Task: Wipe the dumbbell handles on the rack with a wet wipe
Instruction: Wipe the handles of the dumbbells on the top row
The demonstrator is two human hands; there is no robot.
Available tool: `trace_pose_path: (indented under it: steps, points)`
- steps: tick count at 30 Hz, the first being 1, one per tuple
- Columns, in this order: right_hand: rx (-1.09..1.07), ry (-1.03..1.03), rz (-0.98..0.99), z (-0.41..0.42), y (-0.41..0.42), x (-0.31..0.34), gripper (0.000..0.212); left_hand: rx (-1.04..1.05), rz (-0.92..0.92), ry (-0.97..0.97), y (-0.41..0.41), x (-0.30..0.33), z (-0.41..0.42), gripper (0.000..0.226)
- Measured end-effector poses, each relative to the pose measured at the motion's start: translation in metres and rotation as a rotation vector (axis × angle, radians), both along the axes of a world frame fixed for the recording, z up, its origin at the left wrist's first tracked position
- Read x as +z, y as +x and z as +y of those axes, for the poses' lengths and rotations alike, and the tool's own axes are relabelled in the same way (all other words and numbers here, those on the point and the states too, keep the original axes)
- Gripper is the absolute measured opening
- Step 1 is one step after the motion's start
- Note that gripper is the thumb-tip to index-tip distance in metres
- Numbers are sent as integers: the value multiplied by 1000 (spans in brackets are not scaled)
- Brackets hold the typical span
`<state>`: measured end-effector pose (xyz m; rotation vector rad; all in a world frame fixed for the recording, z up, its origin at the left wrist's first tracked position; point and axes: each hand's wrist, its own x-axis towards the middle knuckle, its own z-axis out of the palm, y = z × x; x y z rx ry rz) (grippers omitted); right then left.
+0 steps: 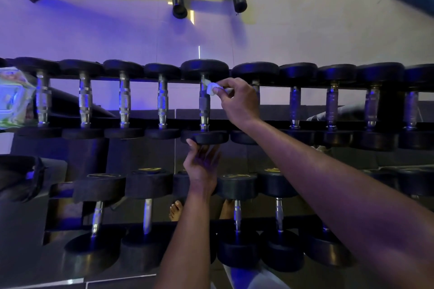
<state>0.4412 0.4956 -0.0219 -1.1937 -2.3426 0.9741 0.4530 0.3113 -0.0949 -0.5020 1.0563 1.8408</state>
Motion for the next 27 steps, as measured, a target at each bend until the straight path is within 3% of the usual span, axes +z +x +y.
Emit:
trace_pose_path:
  steps: [4, 10, 13, 16, 18, 21, 27]
  points:
    - [-7, 35, -9, -1, -1, 2, 12, -75, 21, -89, -7, -3, -3, 78]
    - [-34, 63, 28, 0, -23, 6, 10, -183, -143, -57, -19, 2, -12, 109]
    - [-62, 91, 29, -2, -32, 3, 8, -230, -122, -144, -27, 11, -21, 95]
    - [-36, 81, 8, -5, -33, -3, 12, -267, 41, -261, -33, 17, -25, 77]
    - [-39, 56, 5, -6, -35, -5, 13, -262, 124, -287, -40, 19, -27, 77]
    - [-48, 25, -3, -3, -36, -6, 8, -245, 134, -321, -55, 16, -28, 88]
    - [152, -31, -70, 3, -25, -6, 8, -304, 143, -376, -61, 26, -32, 61]
